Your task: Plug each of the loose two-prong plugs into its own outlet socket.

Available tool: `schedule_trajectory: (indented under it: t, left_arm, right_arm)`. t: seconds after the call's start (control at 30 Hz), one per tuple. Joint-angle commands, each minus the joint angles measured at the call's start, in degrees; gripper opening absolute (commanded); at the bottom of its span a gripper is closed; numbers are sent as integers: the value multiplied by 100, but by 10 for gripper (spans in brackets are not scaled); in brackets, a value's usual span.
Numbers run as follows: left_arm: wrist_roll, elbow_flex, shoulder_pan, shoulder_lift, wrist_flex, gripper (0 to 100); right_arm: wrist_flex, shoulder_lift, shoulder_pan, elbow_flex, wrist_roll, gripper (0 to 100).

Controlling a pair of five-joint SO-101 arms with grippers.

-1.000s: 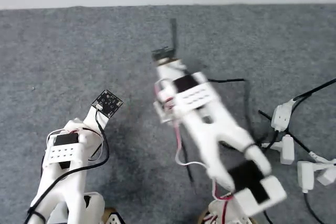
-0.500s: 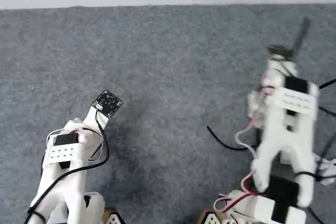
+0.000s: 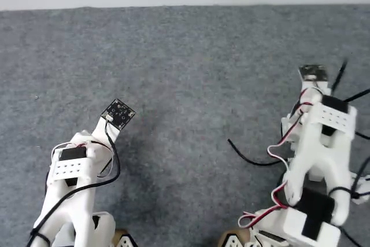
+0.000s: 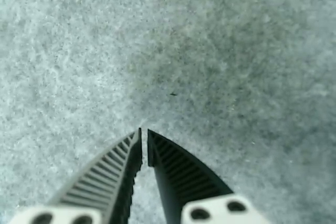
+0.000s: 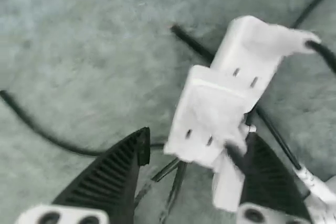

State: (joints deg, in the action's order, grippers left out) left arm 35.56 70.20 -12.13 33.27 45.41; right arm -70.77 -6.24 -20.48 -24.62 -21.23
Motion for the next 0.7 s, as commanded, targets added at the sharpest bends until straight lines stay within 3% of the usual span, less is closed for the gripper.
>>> schedule_trajectory:
  t: [0.0,0.13,0.3,0.53,0.67]
  left_arm:
    - [-79,145,-53,527,-149,12]
    - [-97,857,-53,1714,-369,12]
    - [-642,1701,-70,3780,-158,12]
    - [-914,2281,-387,6374,1116,12]
    - [-923,2369,-396,7226,1864,12]
  right_arm:
    - [-646,-567,119,686,492,156]
    - [-1174,-1147,136,695,897,2]
    - [-1270,-2044,154,-176,1046,9]
    - [-426,-3714,154,-2163,976,8]
    - [198,-4312,189,-3305,571,8]
